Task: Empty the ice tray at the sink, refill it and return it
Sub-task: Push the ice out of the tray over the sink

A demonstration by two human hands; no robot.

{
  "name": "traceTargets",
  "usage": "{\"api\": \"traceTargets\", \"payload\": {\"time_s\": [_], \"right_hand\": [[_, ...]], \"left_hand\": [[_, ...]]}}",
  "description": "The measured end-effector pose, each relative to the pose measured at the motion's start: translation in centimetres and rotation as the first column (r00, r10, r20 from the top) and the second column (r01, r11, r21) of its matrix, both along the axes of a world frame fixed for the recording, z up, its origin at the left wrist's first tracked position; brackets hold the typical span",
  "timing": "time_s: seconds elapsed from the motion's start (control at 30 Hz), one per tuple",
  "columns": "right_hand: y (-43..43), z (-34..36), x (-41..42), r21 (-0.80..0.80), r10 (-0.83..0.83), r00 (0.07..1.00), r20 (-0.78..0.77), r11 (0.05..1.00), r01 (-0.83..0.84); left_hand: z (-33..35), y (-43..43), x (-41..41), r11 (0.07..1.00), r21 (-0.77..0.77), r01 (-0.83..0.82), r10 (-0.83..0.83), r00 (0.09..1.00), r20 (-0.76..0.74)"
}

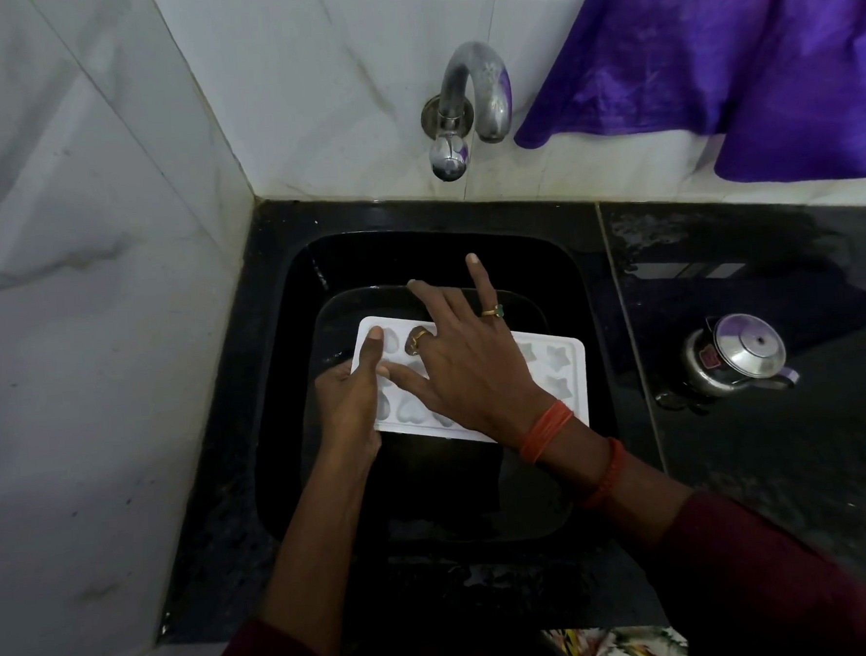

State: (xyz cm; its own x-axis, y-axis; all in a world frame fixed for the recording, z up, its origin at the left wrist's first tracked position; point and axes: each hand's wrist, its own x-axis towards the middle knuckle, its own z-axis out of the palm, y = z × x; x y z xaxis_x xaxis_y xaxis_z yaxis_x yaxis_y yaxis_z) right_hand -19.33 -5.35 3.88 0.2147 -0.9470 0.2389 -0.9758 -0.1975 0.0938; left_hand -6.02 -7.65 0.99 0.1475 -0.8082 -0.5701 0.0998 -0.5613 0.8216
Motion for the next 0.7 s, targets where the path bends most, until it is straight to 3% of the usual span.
{"api": "traceTargets", "payload": {"time_s": [0.23, 0.57, 0.7], "right_hand": [[0.33, -0.29, -0.11, -0.055, 0.051, 0.998, 0.022, 0.997, -0.050], [0.26, 0.34, -0.72, 0.027, -0.009, 0.999, -0.033, 1.000, 0.010], [0.43, 0.53, -0.46, 0.007, -0.005, 1.000, 0.015, 1.000, 0.005]], "left_hand": [[0.11, -0.04, 0.33, 1.000, 0.009, -0.002, 0.001, 0.999, 0.033], [0.45, 0.03, 0.81, 0.999, 0.018, -0.035, 0.035, 0.999, -0.025], [0.32, 0.07, 0.95, 0.999, 0.009, -0.035, 0.035, 0.999, -0.032]]}}
